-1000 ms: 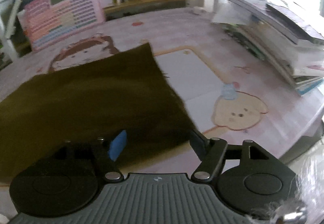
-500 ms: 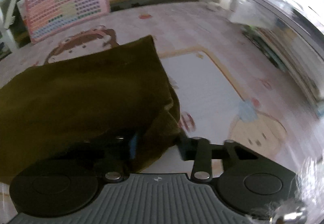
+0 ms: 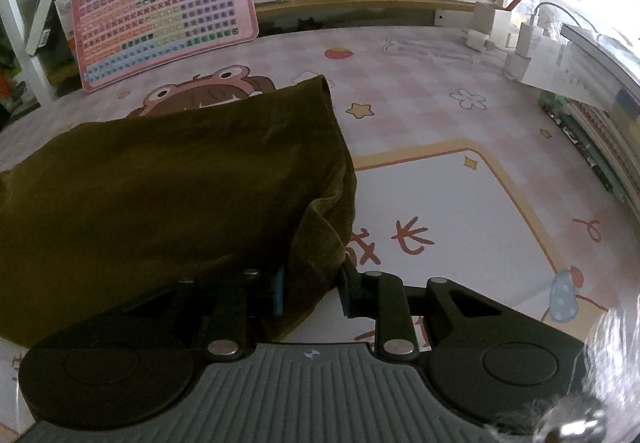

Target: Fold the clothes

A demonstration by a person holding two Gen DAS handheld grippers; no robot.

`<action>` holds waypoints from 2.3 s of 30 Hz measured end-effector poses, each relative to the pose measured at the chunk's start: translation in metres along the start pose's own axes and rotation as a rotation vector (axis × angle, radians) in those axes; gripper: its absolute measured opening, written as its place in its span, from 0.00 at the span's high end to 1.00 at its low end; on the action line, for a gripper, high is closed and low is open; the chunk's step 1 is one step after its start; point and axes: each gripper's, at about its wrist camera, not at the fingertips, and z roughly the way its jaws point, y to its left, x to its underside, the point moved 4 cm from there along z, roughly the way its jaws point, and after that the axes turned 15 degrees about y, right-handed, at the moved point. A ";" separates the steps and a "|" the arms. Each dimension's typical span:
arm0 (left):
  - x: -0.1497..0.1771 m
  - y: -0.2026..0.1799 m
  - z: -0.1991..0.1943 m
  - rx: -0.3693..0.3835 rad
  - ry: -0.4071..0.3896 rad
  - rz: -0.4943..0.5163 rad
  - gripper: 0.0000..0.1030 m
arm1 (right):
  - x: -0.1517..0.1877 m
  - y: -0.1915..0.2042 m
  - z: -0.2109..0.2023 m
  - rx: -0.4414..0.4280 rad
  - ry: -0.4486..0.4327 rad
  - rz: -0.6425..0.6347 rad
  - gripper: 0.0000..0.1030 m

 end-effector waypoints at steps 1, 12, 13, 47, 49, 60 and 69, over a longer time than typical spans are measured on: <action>0.000 0.001 0.001 -0.008 0.001 -0.003 0.88 | 0.000 0.000 0.000 0.003 -0.001 0.001 0.72; 0.021 -0.006 -0.021 -0.135 0.005 0.139 0.53 | 0.011 0.005 -0.021 0.034 -0.032 0.048 0.42; 0.025 -0.007 -0.022 -0.141 0.009 0.153 0.52 | 0.013 0.008 -0.026 0.030 -0.041 0.049 0.40; 0.013 0.019 0.003 0.058 0.048 0.008 0.42 | 0.065 0.161 -0.052 -0.043 -0.033 -0.357 0.10; 0.003 0.018 0.011 0.085 0.040 -0.034 0.42 | 0.054 0.173 -0.049 -0.059 -0.039 -0.367 0.10; -0.011 0.021 0.028 0.096 -0.009 -0.196 0.71 | -0.037 0.254 -0.013 -0.102 -0.109 -0.413 0.11; -0.011 0.026 0.026 0.128 -0.008 -0.216 0.66 | -0.057 0.298 0.051 0.012 -0.050 -0.432 0.12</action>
